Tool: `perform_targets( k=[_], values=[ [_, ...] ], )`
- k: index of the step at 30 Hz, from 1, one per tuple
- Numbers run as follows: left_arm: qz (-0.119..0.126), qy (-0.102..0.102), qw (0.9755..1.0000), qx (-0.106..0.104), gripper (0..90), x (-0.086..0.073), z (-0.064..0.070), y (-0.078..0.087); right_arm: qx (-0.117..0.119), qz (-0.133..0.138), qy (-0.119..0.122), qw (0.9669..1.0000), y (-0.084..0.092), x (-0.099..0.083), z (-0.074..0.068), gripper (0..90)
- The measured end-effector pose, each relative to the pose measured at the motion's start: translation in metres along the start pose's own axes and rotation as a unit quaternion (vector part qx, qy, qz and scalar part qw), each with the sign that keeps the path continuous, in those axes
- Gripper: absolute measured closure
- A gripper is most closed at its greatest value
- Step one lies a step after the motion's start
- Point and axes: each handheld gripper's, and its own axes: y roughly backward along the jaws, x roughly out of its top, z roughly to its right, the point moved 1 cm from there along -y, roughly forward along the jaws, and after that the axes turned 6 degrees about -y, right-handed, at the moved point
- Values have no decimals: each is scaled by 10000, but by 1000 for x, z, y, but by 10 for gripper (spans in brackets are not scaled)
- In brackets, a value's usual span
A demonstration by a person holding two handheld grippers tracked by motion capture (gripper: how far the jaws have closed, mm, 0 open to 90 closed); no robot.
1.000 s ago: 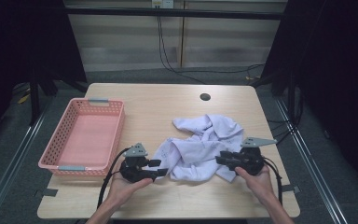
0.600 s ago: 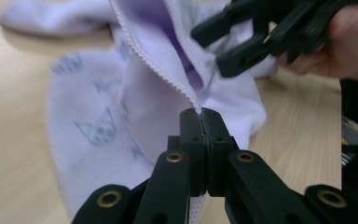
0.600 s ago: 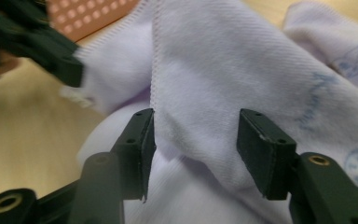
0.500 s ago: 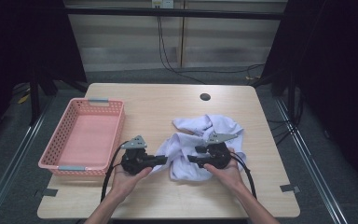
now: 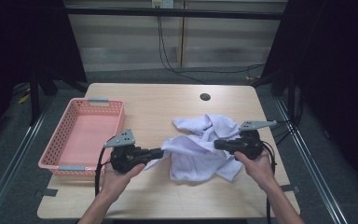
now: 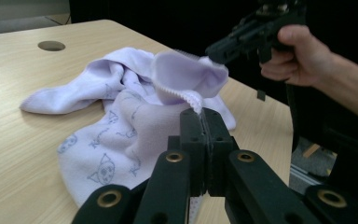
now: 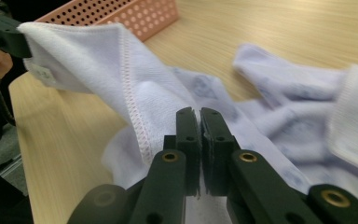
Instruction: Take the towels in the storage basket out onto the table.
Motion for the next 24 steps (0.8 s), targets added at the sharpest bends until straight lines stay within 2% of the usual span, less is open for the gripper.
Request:
perform_targets(
  k=[2, 3, 5, 6, 8, 10, 11, 14, 17, 19, 20, 22, 24],
  values=[
    [-221, 78, 9997, -52, 889, -7, -2, -14, -127, -110, -254, 9995, 6, -6, 12, 870],
    [-357, 104, 9993, -13, 888, -13, -4, -22, -203, -133, -301, 9993, 5, -9, 18, 870],
    [-551, 224, 9982, -81, 879, -25, -9, -36, -371, -316, -459, 9978, -3, -20, 31, 868],
    [-559, 279, 9980, -20, 834, -28, -11, -39, -461, -379, -480, 9971, -11, -27, 40, 866],
    [-657, 491, 9966, 90, 721, -34, -18, -41, -487, -426, -652, 9958, -22, -35, 53, 858],
    [-580, 531, 9968, 129, 673, -34, -20, -36, -389, -347, -741, 9959, -31, -42, 62, 810],
    [-549, 580, 9967, 157, 646, -34, -19, -31, -389, -337, -733, 9960, -32, -43, 62, 781],
    [-563, 514, 9969, 181, 603, -38, -15, -20, -441, -107, -689, 9966, -23, -39, 59, 630],
    [-660, 561, 9961, 180, 557, -44, -12, -12, -352, 168, -677, 9969, -10, -37, 51, 574],
    [-694, 455, 9963, 203, 524, -47, -4, -5, -352, 270, -602, 9972, -4, -36, 43, 536],
    [-669, 399, 9968, 168, 516, -47, -2, -1, -275, 311, -589, 9974, -2, -37, 39, 526],
    [-656, 297, 9972, 221, 505, -47, 2, 1, -227, 420, -479, 9977, -1, -38, 31, 486],
    [-629, 251, 9975, 192, 502, -48, -1, -1, -174, 433, -443, 9979, -7, -39, 29, 456]
  ],
)
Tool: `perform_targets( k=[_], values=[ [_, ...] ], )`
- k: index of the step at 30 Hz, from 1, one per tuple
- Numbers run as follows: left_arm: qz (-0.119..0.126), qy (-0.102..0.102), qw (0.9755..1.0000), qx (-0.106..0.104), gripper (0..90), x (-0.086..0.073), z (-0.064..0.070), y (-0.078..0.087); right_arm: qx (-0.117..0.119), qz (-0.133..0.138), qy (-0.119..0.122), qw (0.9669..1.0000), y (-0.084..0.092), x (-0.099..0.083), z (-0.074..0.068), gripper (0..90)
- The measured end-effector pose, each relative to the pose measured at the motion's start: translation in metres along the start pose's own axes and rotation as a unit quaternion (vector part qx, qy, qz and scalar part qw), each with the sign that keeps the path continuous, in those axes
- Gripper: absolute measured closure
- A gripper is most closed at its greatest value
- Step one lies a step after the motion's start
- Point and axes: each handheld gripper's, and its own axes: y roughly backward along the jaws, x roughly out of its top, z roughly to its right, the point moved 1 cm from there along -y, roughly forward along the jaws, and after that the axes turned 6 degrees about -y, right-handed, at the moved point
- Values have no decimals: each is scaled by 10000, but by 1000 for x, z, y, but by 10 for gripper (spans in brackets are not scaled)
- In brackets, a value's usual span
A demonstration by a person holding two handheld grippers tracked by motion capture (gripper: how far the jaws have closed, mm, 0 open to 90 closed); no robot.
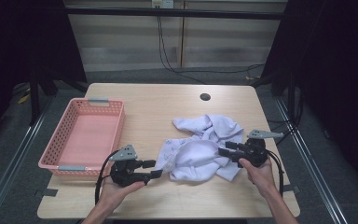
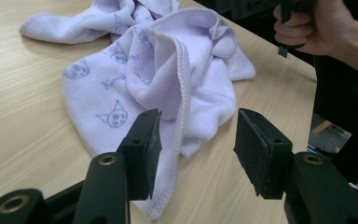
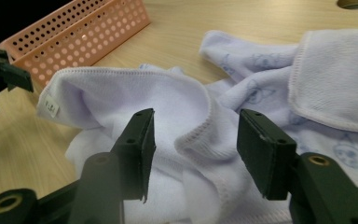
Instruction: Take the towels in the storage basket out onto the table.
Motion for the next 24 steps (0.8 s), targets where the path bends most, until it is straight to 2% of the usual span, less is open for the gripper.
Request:
perform_targets(
  k=[1, 4, 5, 7, 8, 9, 10, 11, 12, 13, 15, 16, 18, 20, 22, 24],
  values=[
    [-31, 26, 10000, -41, 489, -1, -1, -2, -69, -33, 14, 10000, -4, 0, 1, 427],
    [-91, -115, 9999, -64, 466, -8, -2, -6, -37, -122, -14, 9999, -15, 0, 5, 406],
    [-161, -82, 9998, -48, 454, -10, -3, -9, -19, -191, 3, 9998, -19, 0, 5, 393],
    [-287, -103, 9995, 74, 418, -13, -5, -13, -90, -293, 92, 9995, -26, -2, 6, 373],
    [-260, -73, 9995, 150, 419, -15, -7, -15, -65, -361, 121, 9993, -29, -4, 6, 379],
    [-298, -74, 9995, 111, 421, -17, -8, -17, -146, -414, 128, 9990, -32, -5, 5, 379],
    [-361, -117, 9991, 196, 424, -18, -10, -20, -150, -455, 149, 9987, -34, -6, 5, 381],
    [-394, -58, 9991, 170, 433, -20, -12, -22, -116, -481, 143, 9987, -35, -7, 5, 422],
    [-442, -77, 9989, 114, 497, -20, -13, -24, -151, -457, 122, 9988, -35, -7, 5, 497],
    [-480, -124, 9985, 232, 524, -20, -13, -27, -148, -447, 102, 9988, -35, -7, 5, 504],
    [-519, -47, 9985, 160, 692, -21, -15, -29, -167, -427, 43, 9989, -34, -7, 7, 674],
    [-553, -26, 9983, 205, 735, -21, -16, -29, -190, -408, 18, 9990, -33, -7, 8, 721],
    [-485, 54, 9987, 139, 869, -21, -17, -27, -138, -383, -16, 9992, -31, -7, 10, 825],
    [-390, 86, 9991, 152, 880, -18, -18, -22, -58, -320, -29, 9995, -26, -5, 11, 850],
    [-321, -4, 9991, 264, 882, -12, -20, -15, -2, -216, -46, 9998, -19, -1, 11, 860],
    [-58, 104, 9993, 366, 883, -3, -26, -6, 11, -93, -72, 9999, -10, 5, 13, 863]
  ],
)
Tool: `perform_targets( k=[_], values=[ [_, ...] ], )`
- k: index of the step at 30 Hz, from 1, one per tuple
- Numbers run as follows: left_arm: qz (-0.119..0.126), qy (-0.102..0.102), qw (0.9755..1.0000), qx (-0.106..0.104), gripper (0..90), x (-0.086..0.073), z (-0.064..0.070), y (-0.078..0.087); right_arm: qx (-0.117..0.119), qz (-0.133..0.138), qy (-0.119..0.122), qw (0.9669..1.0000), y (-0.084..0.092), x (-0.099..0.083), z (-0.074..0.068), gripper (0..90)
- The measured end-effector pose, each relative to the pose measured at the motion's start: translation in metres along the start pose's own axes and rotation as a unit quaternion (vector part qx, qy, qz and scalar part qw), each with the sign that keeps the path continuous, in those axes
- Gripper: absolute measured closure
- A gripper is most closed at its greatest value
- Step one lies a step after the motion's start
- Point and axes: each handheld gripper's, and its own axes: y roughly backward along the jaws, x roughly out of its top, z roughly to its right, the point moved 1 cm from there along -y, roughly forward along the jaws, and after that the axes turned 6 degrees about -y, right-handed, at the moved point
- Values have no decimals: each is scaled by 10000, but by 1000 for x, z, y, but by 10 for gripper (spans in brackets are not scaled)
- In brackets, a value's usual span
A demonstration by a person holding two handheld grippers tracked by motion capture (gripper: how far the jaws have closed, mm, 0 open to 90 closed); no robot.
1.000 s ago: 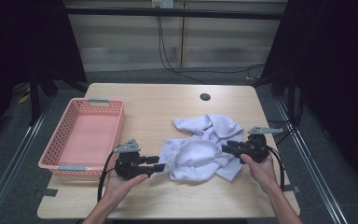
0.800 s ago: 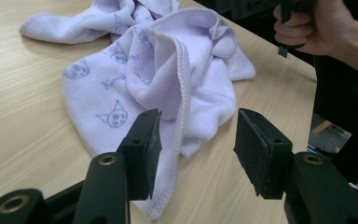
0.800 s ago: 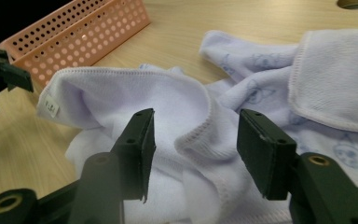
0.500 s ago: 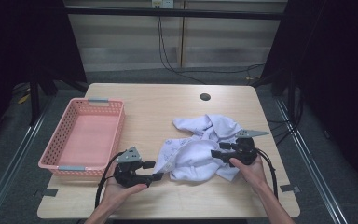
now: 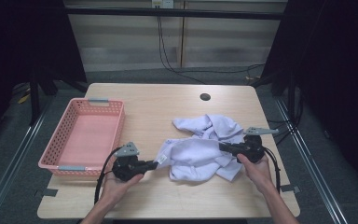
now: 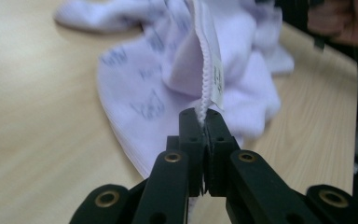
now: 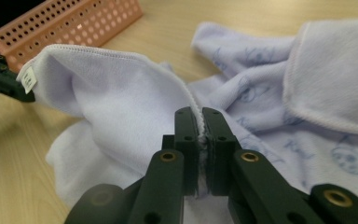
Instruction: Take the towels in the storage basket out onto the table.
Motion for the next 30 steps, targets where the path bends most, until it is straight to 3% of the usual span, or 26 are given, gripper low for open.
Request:
perform_targets(
  k=[3, 6, 10, 14, 19, 23, 25, 27, 30],
  values=[
    [356, -7, 9993, 110, 884, 17, -5, 17, 1, 224, -114, 9997, 15, 8, 4, 865],
    [659, -40, 9975, 245, 884, 34, -10, 31, 5, 376, -33, 9993, 30, 23, 3, 866],
    [1006, -138, 9943, 340, 885, 63, -15, 43, 106, 716, 133, 9973, 49, 54, -10, 866],
    [1307, -186, 9907, 319, 884, 93, -20, 55, 230, 1094, 306, 9933, 67, 87, -24, 867],
    [1546, -374, 9861, 477, 885, 131, -21, 73, 257, 1431, 544, 9879, 87, 121, -42, 868],
    [1797, -611, 9808, 454, 885, 154, -9, 93, 343, 1699, 726, 9822, 107, 144, -60, 868],
    [1648, -752, 9822, 502, 885, 153, -3, 95, 411, 1735, 757, 9811, 114, 145, -66, 868],
    [1487, -726, 9853, 414, 884, 140, 0, 92, 372, 1603, 778, 9833, 117, 135, -68, 868],
    [1211, -644, 9903, 203, 884, 110, 6, 84, 419, 1293, 705, 9882, 118, 102, -69, 868]
  ],
)
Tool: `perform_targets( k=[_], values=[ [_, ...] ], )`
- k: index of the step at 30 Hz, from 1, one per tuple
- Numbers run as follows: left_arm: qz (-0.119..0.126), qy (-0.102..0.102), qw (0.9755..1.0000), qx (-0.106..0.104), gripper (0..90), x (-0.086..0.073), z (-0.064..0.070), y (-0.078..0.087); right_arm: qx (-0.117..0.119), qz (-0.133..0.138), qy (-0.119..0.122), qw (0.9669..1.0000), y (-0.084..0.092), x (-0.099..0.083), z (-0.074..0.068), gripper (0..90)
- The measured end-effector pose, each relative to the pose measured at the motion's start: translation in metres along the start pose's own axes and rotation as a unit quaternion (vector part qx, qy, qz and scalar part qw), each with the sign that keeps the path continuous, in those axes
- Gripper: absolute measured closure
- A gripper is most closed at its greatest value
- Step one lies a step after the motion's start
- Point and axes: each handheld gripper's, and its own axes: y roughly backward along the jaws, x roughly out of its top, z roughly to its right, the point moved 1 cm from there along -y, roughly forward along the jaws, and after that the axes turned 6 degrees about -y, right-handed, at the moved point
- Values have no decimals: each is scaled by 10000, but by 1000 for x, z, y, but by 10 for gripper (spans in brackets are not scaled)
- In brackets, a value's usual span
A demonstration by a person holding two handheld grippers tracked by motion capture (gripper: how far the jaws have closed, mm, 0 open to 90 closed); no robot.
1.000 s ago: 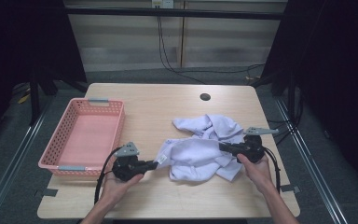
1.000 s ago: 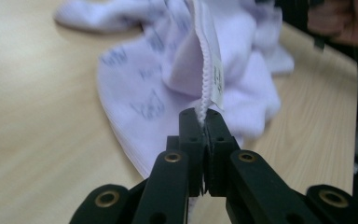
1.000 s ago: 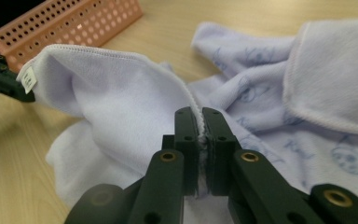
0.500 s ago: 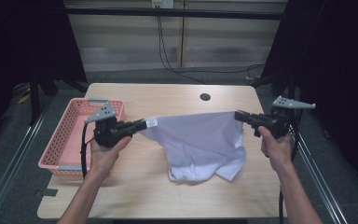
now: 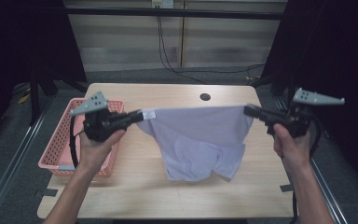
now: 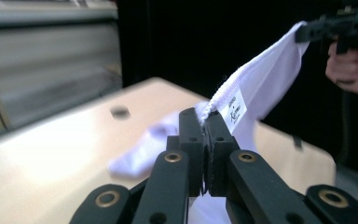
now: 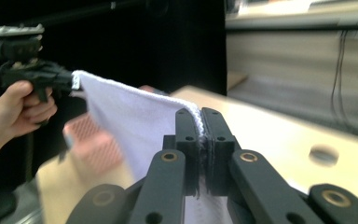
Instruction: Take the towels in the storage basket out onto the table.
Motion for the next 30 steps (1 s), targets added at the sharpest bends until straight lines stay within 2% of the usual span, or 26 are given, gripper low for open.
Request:
perform_targets(
  k=[4, 8, 10, 13, 14, 15, 16, 17, 18, 19, 20, 21, 22, 23, 24, 25, 26, 28, 30],
  values=[
    [-222, 180, 9991, -305, 883, -34, 17, 1, 237, -291, -293, 9989, 15, -45, -8, 869],
    [-521, 78, 9974, -489, 882, -61, 39, 10, 316, -534, -492, 9969, 29, -85, -15, 868],
    [-549, 270, 9962, -617, 881, -72, 51, 16, 366, -697, -513, 9956, 36, -106, -25, 868],
    [-562, 259, 9951, -777, 881, -80, 76, 28, 421, -816, -513, 9945, 50, -123, -43, 867],
    [-612, 359, 9932, -926, 880, -81, 86, 32, 459, -791, -542, 9943, 57, -126, -52, 866],
    [-648, 282, 9921, -1033, 869, -81, 97, 36, 513, -767, -531, 9943, 65, -128, -61, 859],
    [-626, 256, 9925, -1019, 767, -80, 102, 39, 552, -702, -453, 9950, 73, -127, -70, 773],
    [-515, 245, 9923, -1100, 662, -79, 104, 44, 554, -682, -426, 9952, 77, -127, -74, 674],
    [-443, 185, 9919, -1173, 628, -78, 105, 47, 551, -646, -411, 9955, 83, -126, -78, 605],
    [-340, 148, 9930, -1118, 625, -76, 102, 51, 553, -560, -411, 9960, 86, -126, -80, 587],
    [-281, 197, 9931, -1123, 591, -75, 100, 52, 573, -495, -351, 9965, 88, -127, -80, 552],
    [-256, 232, 9934, -1091, 563, -76, 96, 54, 484, -491, -325, 9971, 89, -127, -79, 522],
    [-281, 212, 9947, -962, 558, -76, 94, 53, 268, -422, -300, 9983, 89, -127, -76, 523],
    [-364, 231, 9952, -879, 545, -78, 89, 50, 206, -442, -255, 9985, 88, -127, -74, 522],
    [-364, 288, 9952, -865, 544, -80, 86, 47, 96, -575, -210, 9981, 84, -128, -70, 514],
    [-388, 419, 9953, -785, 552, -84, 79, 40, -7, -621, -201, 9979, 81, -128, -66, 506],
    [-456, 454, 9949, -782, 552, -86, 74, 35, -31, -640, -258, 9976, 74, -129, -57, 506],
    [-639, 407, 9949, -666, 562, -92, 64, 21, -118, -633, -268, 9976, 65, -129, -46, 506],
    [-794, 505, 9928, -739, 584, -99, 52, 3, -182, -666, -300, 9972, 52, -130, -35, 507]
  ],
)
